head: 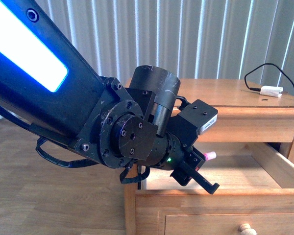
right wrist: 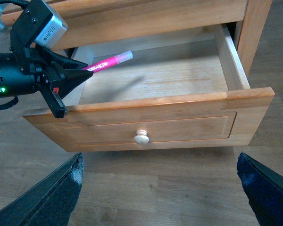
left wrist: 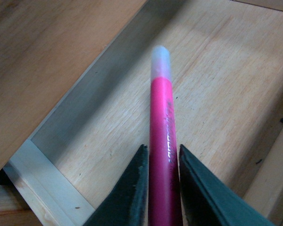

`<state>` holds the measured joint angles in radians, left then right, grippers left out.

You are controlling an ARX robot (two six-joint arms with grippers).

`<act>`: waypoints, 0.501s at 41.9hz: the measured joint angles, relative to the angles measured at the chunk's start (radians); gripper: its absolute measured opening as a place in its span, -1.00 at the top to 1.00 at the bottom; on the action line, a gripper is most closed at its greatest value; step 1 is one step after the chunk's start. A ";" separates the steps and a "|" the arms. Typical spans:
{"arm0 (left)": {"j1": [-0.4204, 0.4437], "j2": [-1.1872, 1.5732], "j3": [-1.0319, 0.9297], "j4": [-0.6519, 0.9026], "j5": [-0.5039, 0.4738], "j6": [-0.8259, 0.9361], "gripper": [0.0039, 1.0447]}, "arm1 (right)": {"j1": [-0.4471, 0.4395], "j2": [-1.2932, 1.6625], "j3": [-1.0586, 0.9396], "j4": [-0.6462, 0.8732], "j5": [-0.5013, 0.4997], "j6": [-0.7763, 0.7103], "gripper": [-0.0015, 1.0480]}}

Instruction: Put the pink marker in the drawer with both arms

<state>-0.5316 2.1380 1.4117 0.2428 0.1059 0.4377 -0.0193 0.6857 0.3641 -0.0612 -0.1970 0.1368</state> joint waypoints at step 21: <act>0.008 -0.208 -0.233 0.169 -0.271 -0.138 -0.83 | 0.000 0.000 0.000 0.000 0.000 0.000 -0.83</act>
<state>-0.5240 1.9297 1.1786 0.4114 -0.1654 0.2993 -0.0196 0.6857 0.3641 -0.0612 -0.1970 0.1368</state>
